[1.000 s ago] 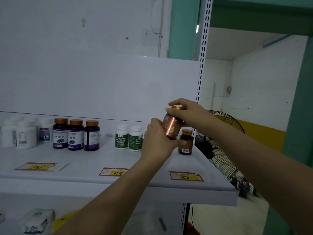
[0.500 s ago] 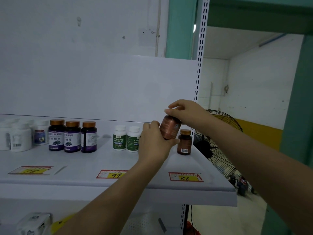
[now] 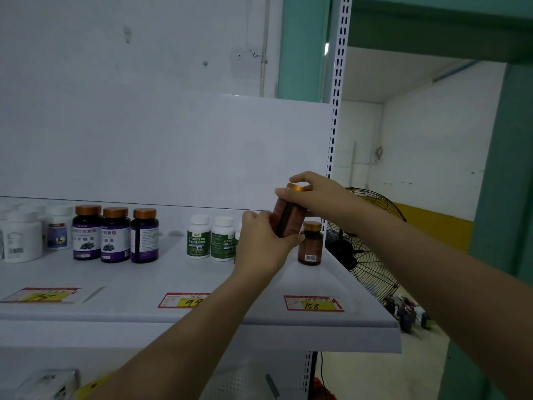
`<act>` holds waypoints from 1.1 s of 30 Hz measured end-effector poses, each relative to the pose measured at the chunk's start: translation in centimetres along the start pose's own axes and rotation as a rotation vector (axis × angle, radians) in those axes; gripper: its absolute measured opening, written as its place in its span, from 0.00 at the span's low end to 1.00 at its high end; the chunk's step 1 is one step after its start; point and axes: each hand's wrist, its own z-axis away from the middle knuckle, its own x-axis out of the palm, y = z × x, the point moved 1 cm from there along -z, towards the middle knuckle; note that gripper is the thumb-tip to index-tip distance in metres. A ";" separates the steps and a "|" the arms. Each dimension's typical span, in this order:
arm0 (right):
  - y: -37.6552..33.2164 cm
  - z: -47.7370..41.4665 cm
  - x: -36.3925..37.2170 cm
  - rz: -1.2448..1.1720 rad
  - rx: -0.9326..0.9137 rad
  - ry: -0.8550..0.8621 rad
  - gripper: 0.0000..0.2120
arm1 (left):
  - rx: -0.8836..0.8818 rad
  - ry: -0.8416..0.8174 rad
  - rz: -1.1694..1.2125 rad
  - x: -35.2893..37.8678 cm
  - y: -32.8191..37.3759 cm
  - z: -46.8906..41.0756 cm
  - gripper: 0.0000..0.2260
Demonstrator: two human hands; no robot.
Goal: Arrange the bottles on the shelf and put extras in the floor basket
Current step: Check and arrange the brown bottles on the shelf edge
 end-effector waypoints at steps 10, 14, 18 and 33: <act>-1.0 1.8 1.4 0.294 -0.438 0.136 0.31 | 0.045 -0.067 0.178 -0.9 -0.7 -1.9 0.23; -0.7 2.2 2.1 0.349 -0.606 0.209 0.23 | 0.098 0.018 0.256 -1.4 -0.5 -2.2 0.20; -1.6 2.0 1.1 0.195 -0.520 0.279 0.22 | 0.088 -0.063 0.329 -1.7 0.5 -2.4 0.16; -0.7 -0.3 -1.7 -0.017 0.258 0.125 0.17 | -0.002 -0.115 0.064 -0.1 2.3 -1.1 0.19</act>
